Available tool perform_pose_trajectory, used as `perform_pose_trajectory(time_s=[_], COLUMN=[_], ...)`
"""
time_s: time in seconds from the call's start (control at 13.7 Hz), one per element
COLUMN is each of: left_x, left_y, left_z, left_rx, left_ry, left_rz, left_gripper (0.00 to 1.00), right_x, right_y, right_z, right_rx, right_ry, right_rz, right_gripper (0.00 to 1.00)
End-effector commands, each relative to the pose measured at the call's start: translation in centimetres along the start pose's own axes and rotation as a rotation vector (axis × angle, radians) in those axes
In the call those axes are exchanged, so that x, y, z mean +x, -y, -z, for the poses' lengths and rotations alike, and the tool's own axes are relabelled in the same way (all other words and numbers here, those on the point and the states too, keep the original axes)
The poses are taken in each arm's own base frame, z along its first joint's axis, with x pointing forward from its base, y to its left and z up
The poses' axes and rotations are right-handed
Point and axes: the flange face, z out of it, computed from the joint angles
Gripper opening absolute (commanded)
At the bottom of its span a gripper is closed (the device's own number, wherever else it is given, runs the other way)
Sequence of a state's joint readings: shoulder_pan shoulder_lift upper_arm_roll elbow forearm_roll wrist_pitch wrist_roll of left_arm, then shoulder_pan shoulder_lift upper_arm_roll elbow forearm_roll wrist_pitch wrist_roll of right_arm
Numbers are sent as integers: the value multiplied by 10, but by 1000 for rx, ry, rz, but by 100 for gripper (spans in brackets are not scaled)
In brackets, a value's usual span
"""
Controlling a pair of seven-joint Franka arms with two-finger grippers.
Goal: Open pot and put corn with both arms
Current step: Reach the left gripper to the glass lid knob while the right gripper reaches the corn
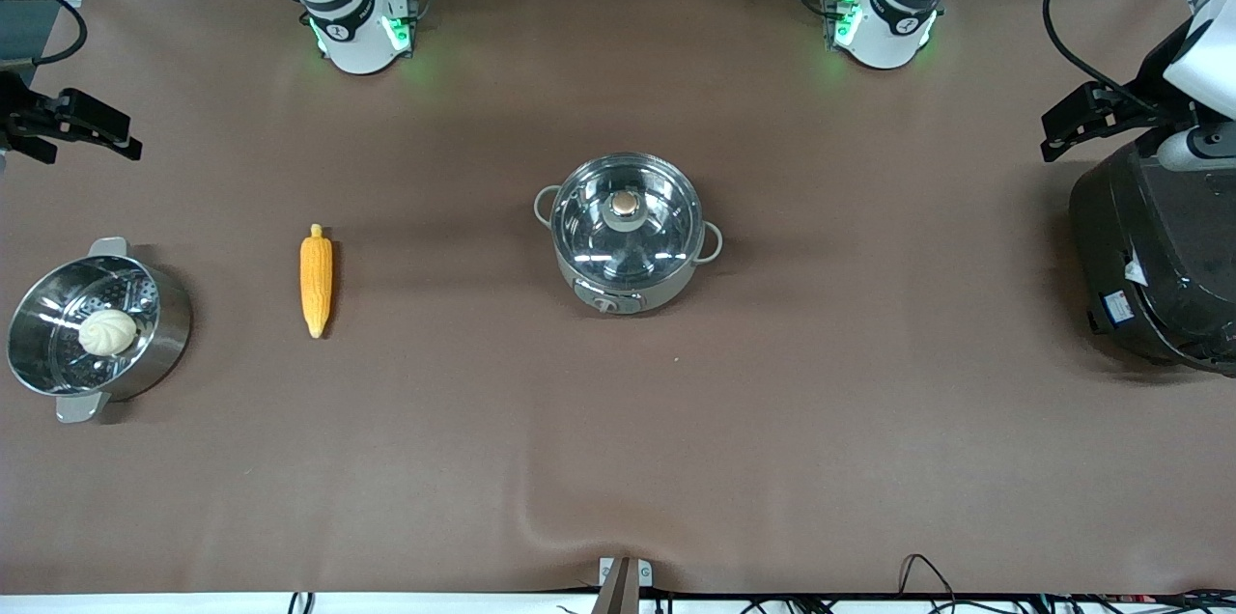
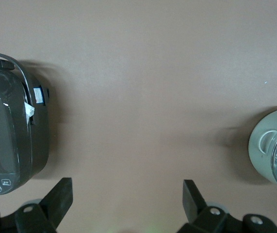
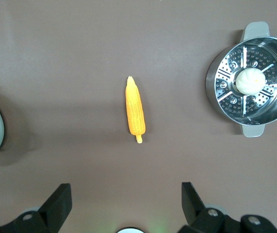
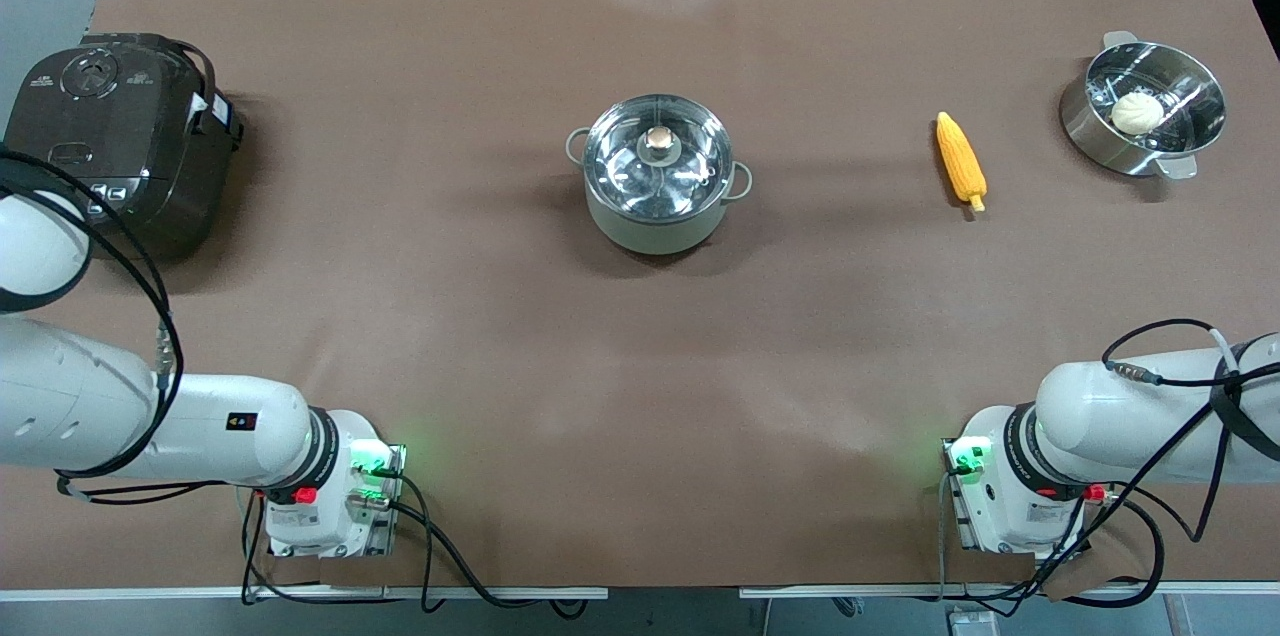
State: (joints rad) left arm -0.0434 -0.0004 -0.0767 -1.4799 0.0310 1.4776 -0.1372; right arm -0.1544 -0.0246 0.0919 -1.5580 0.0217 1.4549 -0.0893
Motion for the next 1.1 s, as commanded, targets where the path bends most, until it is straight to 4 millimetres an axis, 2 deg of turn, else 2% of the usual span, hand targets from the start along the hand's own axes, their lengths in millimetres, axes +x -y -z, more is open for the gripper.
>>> perform_pose_trajectory(time_s=[0.0,0.15,0.29,0.37,0.51,0.59,0.8,0.88,0.95,1.02], left_x=[-7,-7,-5,-4,-5,-2,-4,-9,-15,-19], left_y=[-1,-6,-38,-72,-146,-178,-269,-297,-329,-350], left_z=[6,4,-6,-18,-33,-40,-79,-92,-107,-122], left_rx=[24,17,11,11,4,-14,-49,-60,-64,-65], left_ry=[-1,3,22,35,34,18,15,19,26,38], left_rz=[3,5,-44,-48,80,111,180,226,267,291], left_gripper=[100,100,100,100,100,100,100,100,100,100], right_x=[-6,-9,-11,-11,-11,-10,-1,3,7,13], right_y=[11,5,3,1,0,0,4,3,-1,-8], right_z=[7,8,10,9,10,9,-4,-18,-41,-63], right_rx=[10,10,11,10,10,10,9,7,4,5], right_ry=[-7,-3,-1,-1,-4,-4,-22,-19,4,33], right_rz=[3,4,0,-2,-7,-7,1,0,-3,-10], right_gripper=[100,100,100,100,100,100,100,100,100,100])
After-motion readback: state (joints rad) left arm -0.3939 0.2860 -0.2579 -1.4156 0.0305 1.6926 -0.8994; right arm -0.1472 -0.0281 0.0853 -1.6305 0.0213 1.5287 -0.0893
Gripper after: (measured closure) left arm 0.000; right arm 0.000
